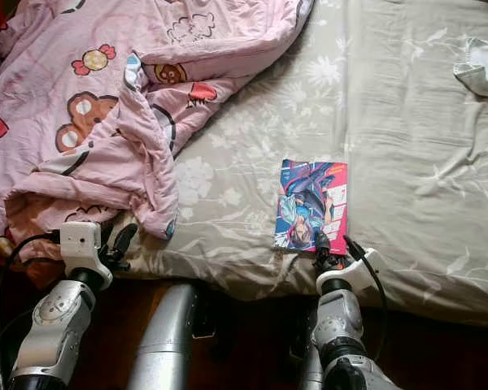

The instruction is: Clean up the room

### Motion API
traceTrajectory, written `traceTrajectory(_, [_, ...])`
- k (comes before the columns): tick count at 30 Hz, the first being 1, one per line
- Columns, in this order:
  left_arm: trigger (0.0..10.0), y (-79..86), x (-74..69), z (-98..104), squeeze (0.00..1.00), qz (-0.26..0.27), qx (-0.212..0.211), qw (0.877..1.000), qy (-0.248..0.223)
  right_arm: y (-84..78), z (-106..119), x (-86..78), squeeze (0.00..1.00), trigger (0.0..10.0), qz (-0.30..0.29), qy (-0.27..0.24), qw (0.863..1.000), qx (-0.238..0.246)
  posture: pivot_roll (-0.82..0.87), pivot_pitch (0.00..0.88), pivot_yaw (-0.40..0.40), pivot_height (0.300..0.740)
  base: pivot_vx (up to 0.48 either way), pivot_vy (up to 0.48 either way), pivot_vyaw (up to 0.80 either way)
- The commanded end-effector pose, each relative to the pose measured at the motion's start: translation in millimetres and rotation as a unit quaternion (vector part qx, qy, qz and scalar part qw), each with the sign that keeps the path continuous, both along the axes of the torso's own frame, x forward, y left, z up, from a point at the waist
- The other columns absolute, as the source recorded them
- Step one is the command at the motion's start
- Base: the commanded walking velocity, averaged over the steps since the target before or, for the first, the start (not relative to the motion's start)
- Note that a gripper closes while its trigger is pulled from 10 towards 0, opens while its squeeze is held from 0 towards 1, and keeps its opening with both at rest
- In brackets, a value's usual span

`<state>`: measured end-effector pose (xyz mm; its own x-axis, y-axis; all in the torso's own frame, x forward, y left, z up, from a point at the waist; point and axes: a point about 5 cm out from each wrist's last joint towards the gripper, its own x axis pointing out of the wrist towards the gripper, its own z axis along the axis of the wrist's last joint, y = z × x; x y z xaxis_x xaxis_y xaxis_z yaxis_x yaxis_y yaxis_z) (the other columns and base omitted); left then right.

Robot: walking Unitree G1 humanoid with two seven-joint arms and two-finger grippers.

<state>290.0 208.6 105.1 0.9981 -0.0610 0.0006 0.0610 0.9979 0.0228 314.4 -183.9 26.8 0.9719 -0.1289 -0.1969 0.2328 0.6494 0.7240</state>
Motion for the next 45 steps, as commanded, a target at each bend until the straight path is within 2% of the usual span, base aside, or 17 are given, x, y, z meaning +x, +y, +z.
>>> traceTrajectory(1, [10.0, 6.7, -9.2, -11.2, 0.0, 0.009, 0.013, 1.0, 0.026, 6.8, -8.5, -6.3, 0.0, 9.0, 0.007, 0.009, 1.0, 0.015, 0.17, 0.507, 0.148, 0.619, 0.0, 0.0, 0.0])
traceTrajectory(2, [10.0, 7.1, -9.7, -11.6, 0.0, 0.009, 0.014, 0.999, 0.027, 6.5, -6.6, -5.1, 0.0, 7.6, 0.005, 0.002, 1.0, 0.017, 0.17, 0.505, 0.149, 0.619, 0.0, 0.0, 0.0])
traceTrajectory(3, [10.0, 7.2, -9.9, -11.9, 0.0, 0.009, 0.015, 0.999, 0.028, 6.1, -6.0, -4.6, 0.0, 3.5, 0.004, 0.001, 1.0, 0.017, 0.17, 0.505, 0.149, 0.619, 0.0, 0.0, 0.0])
traceTrajectory(4, [10.0, 7.3, -10.1, -12.2, 0.0, 0.01, 0.015, 0.999, 0.028, 5.6, -5.5, -4.1, 0.0, 2.2, 0.003, 0.001, 1.0, 0.016, 0.17, 0.505, 0.149, 0.619, 0.0, 0.0, 0.0])
traceTrajectory(5, [10.0, 7.4, -10.0, -12.3, 0.0, 0.01, 0.016, 0.999, 0.029, 5.5, -5.1, -3.8, 0.0, 1.6, 0.003, 0.0, 1.0, 0.015, 0.17, 0.503, 0.149, 0.619, 0.0, 0.0, 0.0])
traceTrajectory(7, [10.0, 7.2, -10.0, -12.6, 0.0, 0.009, 0.017, 0.999, 0.03, 5.4, -4.6, -3.5, 0.0, 1.3, 0.004, -0.001, 1.0, 0.013, 0.17, 0.503, 0.149, 0.619, 0.0, 0.0, 0.0])
traceTrajectory(8, [10.0, 6.7, -9.7, -12.6, 0.0, 0.009, 0.018, 0.999, 0.03, 5.0, -4.3, -3.3, 0.0, 0.4, 0.004, -0.002, 1.0, 0.013, 0.17, 0.501, 0.149, 0.619, 0.0, 0.0, 0.0])
traceTrajectory(11, [10.0, 6.2, -9.2, -12.7, 0.0, 0.008, 0.018, 0.999, 0.03, 4.6, -4.3, -3.3, 0.0, 0.4, 0.004, -0.002, 1.0, 0.013, 0.17, 0.5, 0.148, 0.619, 0.0, 0.0, 0.0])
traceTrajectory(12, [10.0, 5.8, -8.9, -12.7, 0.0, 0.008, 0.017, 0.999, 0.03, 4.4, -4.5, -3.5, 0.0, 0.0, 0.004, -0.001, 1.0, 0.012, 0.17, 0.498, 0.148, 0.619, 0.0, 0.0, 0.0])
traceTrajectory(14, [10.0, 5.5, -8.5, -13.0, 0.0, 0.007, 0.017, 0.999, 0.03, 4.2, -4.7, -3.6, 0.0, 0.3, 0.004, -0.001, 1.0, 0.011, 0.17, 0.495, 0.147, 0.619, 0.0, 0.0, 0.0])
traceTrajectory(19, [10.0, 4.8, -7.5, -13.6, 0.0, 0.007, 0.016, 0.999, 0.03, 4.0, -5.0, -3.7, 0.0, 0.0, 0.005, 0.002, 1.0, 0.009, 0.17, 0.493, 0.145, 0.619, 0.0, 0.0, 0.0])
traceTrajectory(37, [10.0, 3.8, -3.3, -11.8, 0.0, 0.012, 0.013, 1.0, 0.023, 8.8, -4.9, -2.3, 0.0, 0.0, 0.015, 0.008, 1.0, 0.004, 0.17, 0.478, 0.134, 0.619, 0.0, 0.0, 0.0])
traceTrajectory(45, [10.0, 1.9, 4.3, -12.4, 0.0, 0.017, 0.006, 1.0, 0.02, 8.2, 1.2, 1.1, 0.0, 0.0, 0.022, -0.001, 0.999, -0.039, 0.15, 0.437, 0.118, 0.619, 0.0, 0.0, 0.0])
